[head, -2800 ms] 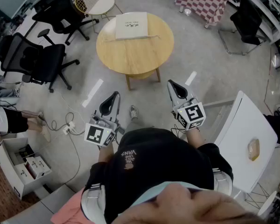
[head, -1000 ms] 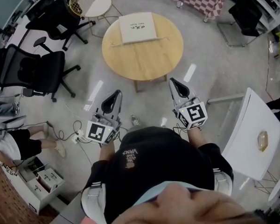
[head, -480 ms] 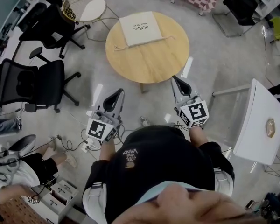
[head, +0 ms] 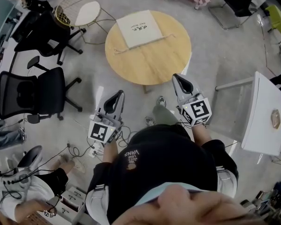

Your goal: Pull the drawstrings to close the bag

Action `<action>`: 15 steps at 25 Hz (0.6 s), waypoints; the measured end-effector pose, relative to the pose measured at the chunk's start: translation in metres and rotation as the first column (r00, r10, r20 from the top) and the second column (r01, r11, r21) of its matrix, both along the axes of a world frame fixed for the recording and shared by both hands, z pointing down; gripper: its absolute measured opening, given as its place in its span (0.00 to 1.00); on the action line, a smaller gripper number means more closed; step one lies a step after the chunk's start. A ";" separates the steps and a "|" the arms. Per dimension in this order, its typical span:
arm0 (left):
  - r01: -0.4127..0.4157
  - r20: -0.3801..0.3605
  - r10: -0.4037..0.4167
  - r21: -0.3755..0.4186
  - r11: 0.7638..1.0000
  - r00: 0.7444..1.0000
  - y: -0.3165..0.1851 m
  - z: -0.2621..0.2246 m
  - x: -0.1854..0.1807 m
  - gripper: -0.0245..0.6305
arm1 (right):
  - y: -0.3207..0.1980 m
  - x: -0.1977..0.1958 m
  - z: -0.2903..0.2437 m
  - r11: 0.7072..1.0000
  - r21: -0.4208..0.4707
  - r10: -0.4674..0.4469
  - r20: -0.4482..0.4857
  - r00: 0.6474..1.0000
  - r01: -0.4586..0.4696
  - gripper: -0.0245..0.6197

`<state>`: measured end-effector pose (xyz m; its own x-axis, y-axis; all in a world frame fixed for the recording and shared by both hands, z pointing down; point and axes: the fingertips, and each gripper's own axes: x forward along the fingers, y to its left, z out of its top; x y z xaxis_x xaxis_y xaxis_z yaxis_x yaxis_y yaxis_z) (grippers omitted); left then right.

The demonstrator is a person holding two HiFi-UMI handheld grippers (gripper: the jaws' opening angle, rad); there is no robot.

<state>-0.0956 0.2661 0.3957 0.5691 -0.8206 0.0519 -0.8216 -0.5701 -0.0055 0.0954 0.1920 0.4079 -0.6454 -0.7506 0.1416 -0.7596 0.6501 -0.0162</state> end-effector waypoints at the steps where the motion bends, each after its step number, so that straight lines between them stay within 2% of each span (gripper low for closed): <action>1: 0.002 0.004 -0.002 -0.007 1.000 1.000 -0.002 0.002 -0.002 0.05 | -0.003 -0.001 0.001 1.000 -0.002 0.000 -0.002 1.000 0.000 0.04; 6: 0.010 -0.031 -0.009 0.018 1.000 0.999 -0.021 -0.001 -0.012 0.05 | -0.027 -0.011 0.004 1.000 -0.012 -0.004 0.002 1.000 0.004 0.04; 9: 0.042 -0.039 -0.043 -0.036 0.998 0.998 -0.035 -0.004 -0.020 0.05 | -0.044 -0.022 0.005 1.000 -0.017 -0.015 0.004 1.000 0.015 0.04; 11: 0.053 -0.040 -0.055 -0.045 0.998 0.998 -0.047 -0.005 -0.025 0.05 | -0.057 -0.027 0.005 1.000 -0.018 -0.023 0.007 1.000 0.023 0.04; 15: 0.047 -0.032 -0.046 0.025 0.999 0.998 -0.076 -0.005 -0.037 0.05 | -0.087 -0.036 0.006 0.999 -0.027 -0.034 0.004 0.999 0.034 0.04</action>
